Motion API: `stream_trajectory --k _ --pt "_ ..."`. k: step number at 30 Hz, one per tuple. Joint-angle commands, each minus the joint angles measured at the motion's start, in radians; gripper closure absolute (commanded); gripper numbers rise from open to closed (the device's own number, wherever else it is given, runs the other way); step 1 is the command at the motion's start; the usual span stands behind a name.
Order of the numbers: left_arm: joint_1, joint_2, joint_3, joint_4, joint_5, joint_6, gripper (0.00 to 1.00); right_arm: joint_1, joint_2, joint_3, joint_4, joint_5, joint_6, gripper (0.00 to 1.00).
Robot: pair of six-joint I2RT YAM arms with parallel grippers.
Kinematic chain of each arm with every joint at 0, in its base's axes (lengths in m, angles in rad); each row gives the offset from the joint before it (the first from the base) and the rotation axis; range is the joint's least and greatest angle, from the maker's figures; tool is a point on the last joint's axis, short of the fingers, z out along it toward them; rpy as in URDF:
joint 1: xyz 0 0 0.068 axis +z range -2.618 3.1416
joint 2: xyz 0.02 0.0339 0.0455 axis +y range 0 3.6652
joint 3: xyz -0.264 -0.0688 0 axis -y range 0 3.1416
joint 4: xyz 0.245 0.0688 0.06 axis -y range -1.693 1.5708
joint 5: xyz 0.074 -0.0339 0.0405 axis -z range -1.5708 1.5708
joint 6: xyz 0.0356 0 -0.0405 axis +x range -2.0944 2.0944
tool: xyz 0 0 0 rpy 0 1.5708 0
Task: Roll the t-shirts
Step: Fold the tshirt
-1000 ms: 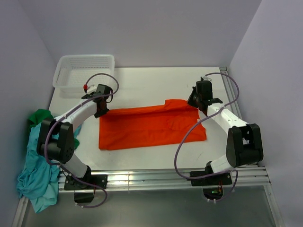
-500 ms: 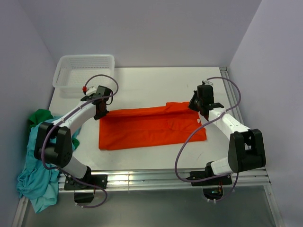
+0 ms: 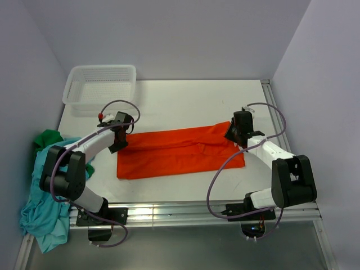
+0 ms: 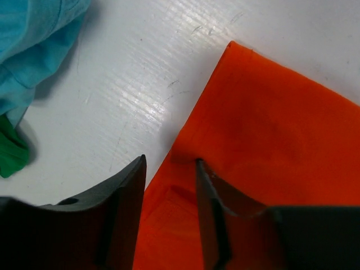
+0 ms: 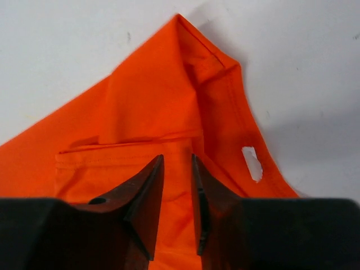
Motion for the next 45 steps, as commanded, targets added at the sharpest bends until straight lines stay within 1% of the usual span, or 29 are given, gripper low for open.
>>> stream_trajectory --k 1,2,3,4,6,9,13,14,16,18,19,21,24,26,28,32,35,39,45 --pt "-0.004 -0.057 -0.007 0.032 -0.017 -0.018 0.52 -0.007 -0.048 -0.039 0.048 0.048 0.017 0.65" --pt "-0.005 -0.068 -0.006 0.026 -0.022 -0.019 0.48 -0.007 -0.077 -0.047 0.051 0.055 0.020 0.62" --pt "-0.005 -0.094 -0.003 0.018 -0.024 -0.022 0.41 -0.007 -0.092 -0.059 0.058 0.060 0.021 0.62" --pt "-0.005 -0.107 0.000 0.010 -0.025 -0.024 0.39 -0.007 -0.109 -0.063 0.061 0.065 0.021 0.62" --pt "-0.007 -0.148 0.011 0.003 -0.024 -0.028 0.36 -0.007 -0.147 -0.064 0.067 0.045 0.014 0.60" --pt "-0.008 -0.188 0.023 0.016 0.007 -0.010 0.35 -0.004 -0.144 -0.030 0.054 -0.009 -0.006 0.60" --pt "-0.013 -0.168 0.051 0.038 0.044 0.011 0.37 0.035 -0.095 0.038 0.055 -0.066 -0.041 0.60" --pt "-0.018 -0.157 0.060 0.047 0.050 0.016 0.39 0.044 -0.062 0.050 0.057 -0.079 -0.048 0.60" --pt "-0.019 -0.121 0.066 0.064 0.076 0.031 0.45 0.061 -0.019 0.093 0.051 -0.089 -0.058 0.61" --pt "-0.019 -0.079 0.073 0.079 0.096 0.039 0.48 0.085 0.049 0.119 0.051 -0.089 -0.064 0.65" --pt "-0.019 -0.067 0.073 0.088 0.104 0.041 0.53 0.091 0.070 0.140 0.055 -0.119 -0.063 0.66" --pt "-0.019 -0.033 0.074 0.113 0.117 0.048 0.57 0.108 0.139 0.180 0.060 -0.132 -0.061 0.67" --pt "-0.019 0.010 0.086 0.125 0.111 0.051 0.61 0.128 0.231 0.235 0.057 -0.152 -0.061 0.67" --pt "-0.019 0.042 0.097 0.122 0.098 0.051 0.61 0.137 0.291 0.262 0.057 -0.176 -0.058 0.65" --pt "-0.016 0.062 0.105 0.118 0.075 0.051 0.62 0.148 0.326 0.286 0.060 -0.185 -0.057 0.64" --pt "0.004 0.096 0.100 0.136 0.073 0.058 0.62 0.162 0.394 0.311 0.071 -0.213 -0.054 0.63" --pt "0.010 0.114 0.094 0.154 0.081 0.062 0.63 0.168 0.415 0.320 0.066 -0.236 -0.057 0.62" --pt "0.010 0.137 0.096 0.162 0.087 0.061 0.64 0.177 0.386 0.283 0.080 -0.282 -0.052 0.63" --pt "0.010 0.140 0.096 0.168 0.096 0.058 0.66 0.185 0.276 0.182 0.100 -0.362 -0.043 0.72"
